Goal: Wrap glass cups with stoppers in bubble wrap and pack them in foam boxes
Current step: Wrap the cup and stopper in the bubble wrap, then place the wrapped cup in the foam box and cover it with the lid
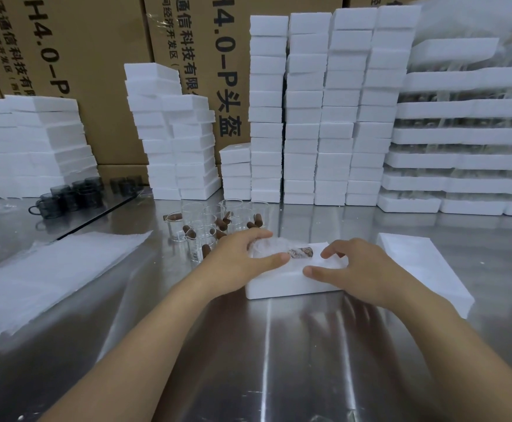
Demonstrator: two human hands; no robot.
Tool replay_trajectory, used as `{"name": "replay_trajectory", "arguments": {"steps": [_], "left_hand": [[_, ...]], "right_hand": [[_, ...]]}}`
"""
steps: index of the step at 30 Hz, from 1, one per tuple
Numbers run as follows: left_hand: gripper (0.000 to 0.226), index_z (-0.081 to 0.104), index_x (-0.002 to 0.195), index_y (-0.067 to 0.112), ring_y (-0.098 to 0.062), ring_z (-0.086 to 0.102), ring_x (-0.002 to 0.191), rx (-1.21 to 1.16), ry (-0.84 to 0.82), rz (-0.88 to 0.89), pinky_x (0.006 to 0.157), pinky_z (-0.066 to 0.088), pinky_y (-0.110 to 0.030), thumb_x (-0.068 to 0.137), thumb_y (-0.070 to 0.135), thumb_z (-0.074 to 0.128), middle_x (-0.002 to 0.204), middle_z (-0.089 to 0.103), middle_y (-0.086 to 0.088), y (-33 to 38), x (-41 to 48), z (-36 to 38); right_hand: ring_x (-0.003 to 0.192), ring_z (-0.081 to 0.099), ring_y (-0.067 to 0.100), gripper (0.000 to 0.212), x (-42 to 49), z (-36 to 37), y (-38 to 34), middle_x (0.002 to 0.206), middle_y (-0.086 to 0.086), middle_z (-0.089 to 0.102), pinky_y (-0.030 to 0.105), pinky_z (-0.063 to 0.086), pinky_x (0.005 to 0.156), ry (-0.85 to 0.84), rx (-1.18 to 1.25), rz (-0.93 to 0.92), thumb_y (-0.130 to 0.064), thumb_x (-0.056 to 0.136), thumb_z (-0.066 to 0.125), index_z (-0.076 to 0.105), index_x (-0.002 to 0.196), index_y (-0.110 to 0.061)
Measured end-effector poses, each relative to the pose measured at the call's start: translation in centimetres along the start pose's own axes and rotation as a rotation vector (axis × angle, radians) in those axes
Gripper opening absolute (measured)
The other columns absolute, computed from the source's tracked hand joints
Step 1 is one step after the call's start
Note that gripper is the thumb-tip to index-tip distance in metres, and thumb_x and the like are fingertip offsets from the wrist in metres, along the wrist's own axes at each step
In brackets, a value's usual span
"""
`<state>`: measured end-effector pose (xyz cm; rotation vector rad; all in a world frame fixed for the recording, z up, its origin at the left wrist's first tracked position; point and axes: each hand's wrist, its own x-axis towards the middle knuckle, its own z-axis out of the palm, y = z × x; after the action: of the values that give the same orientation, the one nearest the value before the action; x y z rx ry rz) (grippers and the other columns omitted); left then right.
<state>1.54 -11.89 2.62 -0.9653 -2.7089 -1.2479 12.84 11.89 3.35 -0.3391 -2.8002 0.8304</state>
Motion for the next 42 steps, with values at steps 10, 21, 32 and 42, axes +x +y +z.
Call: {"name": "replay_trajectory", "arguments": {"steps": [10, 21, 32, 42], "left_hand": [[0.078, 0.045, 0.161, 0.043, 0.006, 0.031, 0.147, -0.01, -0.124, 0.007, 0.118, 0.023, -0.023, 0.092, 0.067, 0.072, 0.164, 0.039, 0.024, -1.0, 0.5, -0.5], [0.086, 0.022, 0.155, 0.062, -0.011, 0.032, 0.151, -0.058, -0.105, 0.036, 0.117, 0.029, -0.034, 0.084, 0.081, 0.068, 0.169, 0.032, 0.013, -0.5, -0.3, 1.8], [0.111, 0.012, 0.167, 0.052, 0.023, 0.02, 0.146, 0.141, 0.442, 0.493, 0.096, 0.036, -0.001, 0.085, 0.048, 0.086, 0.173, 0.012, 0.031, 2.2, -1.0, -0.7], [0.067, 0.056, 0.142, 0.044, -0.003, 0.07, 0.112, -0.487, 0.477, 0.236, 0.083, 0.06, -0.025, 0.083, 0.072, 0.073, 0.119, 0.074, 0.02, 3.2, -0.9, -1.8]], "right_hand": [[0.098, 0.062, 0.006, 0.047, -0.4, -1.5, -0.3, 0.116, -0.018, 0.063, 0.039, 0.053, 0.09, 0.191, 0.042, -0.034, -0.075, 0.079, 0.068, 0.065, 0.113, -0.043], [0.114, 0.06, 0.033, 0.051, -0.1, -3.4, 3.4, 0.134, 0.004, 0.064, 0.039, 0.047, 0.087, 0.302, -0.168, 0.373, -0.017, 0.092, 0.059, 0.054, 0.141, -0.031], [0.11, 0.061, 0.011, 0.037, -2.4, -2.8, -3.4, 0.111, -0.017, 0.069, 0.04, 0.033, 0.109, 0.568, -0.012, -0.518, -0.013, 0.092, 0.059, 0.071, 0.12, -0.036], [0.131, 0.052, 0.001, 0.054, -2.4, -3.0, -3.8, 0.146, -0.026, 0.051, 0.033, 0.046, 0.106, 0.659, 0.421, -0.47, -0.043, 0.097, 0.069, 0.046, 0.145, -0.052]]}}
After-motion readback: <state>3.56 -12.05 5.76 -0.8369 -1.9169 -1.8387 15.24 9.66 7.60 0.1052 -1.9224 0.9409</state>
